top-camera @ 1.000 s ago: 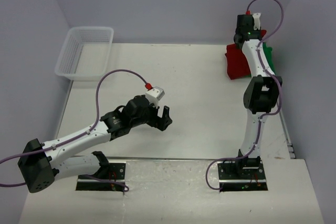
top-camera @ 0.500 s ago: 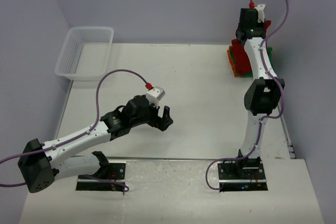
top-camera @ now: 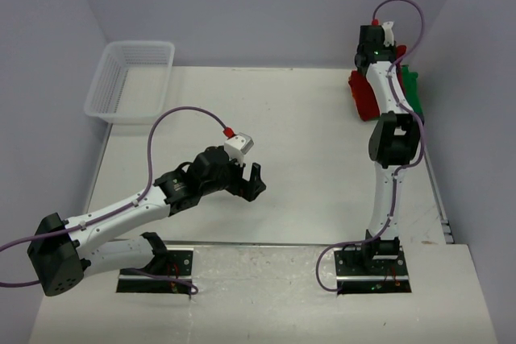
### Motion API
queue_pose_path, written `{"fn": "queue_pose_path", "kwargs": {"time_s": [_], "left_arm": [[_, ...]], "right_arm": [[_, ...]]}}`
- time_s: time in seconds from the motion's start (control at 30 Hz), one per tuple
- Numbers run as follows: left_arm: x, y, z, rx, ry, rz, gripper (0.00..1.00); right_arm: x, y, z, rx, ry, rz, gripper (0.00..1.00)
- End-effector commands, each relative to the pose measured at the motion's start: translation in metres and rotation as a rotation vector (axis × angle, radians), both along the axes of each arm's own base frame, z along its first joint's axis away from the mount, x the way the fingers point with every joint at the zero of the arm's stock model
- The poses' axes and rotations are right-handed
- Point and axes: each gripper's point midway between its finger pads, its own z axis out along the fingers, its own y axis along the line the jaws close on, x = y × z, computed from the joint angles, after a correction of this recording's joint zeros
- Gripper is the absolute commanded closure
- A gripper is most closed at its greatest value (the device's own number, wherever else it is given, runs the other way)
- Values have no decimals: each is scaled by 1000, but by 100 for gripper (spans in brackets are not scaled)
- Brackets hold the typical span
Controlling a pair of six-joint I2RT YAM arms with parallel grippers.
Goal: Fold and stack the t-shirts
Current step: Put the neatly folded tshirt into the corner of the board with the right arm
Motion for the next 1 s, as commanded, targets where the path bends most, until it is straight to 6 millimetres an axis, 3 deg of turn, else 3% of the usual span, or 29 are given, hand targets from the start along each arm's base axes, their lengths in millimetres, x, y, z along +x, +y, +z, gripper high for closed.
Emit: {"fn": "queue_pose_path", "kwargs": {"time_s": [0.0, 0.27, 0.53, 0.57, 0.6, 0.67, 0.7, 0.83, 0.97], "left_arm": [[0, -3, 0, -22, 2, -12, 3], [-1, -6, -4, -28, 20, -23, 3], [-2, -8, -8, -22, 34, -28, 3], [-2, -9, -8, -22, 34, -31, 3], [-2, -8, -9, -18, 39, -30, 3], [-3, -9, -11, -19, 44, -31, 4], [-3, -8, -13, -15, 52, -31, 4], [-6, -9, -12, -26, 69, -29, 4], [-7, -13, -4, -61, 79, -28, 4]], "right_arm": [[1, -24, 33, -33, -101, -63, 100], [6, -44, 13, -59, -66, -85, 100], [21, -50, -10, -88, -37, -74, 100], [24, -52, -9, -100, -36, -71, 92], [27, -53, -19, -108, -17, -70, 70], [34, -59, -6, -168, -45, -84, 17], [35, -62, -5, -190, -45, -94, 1], [38, -55, 56, -224, -195, -103, 1], [34, -20, 119, -248, -294, -34, 1]]}}
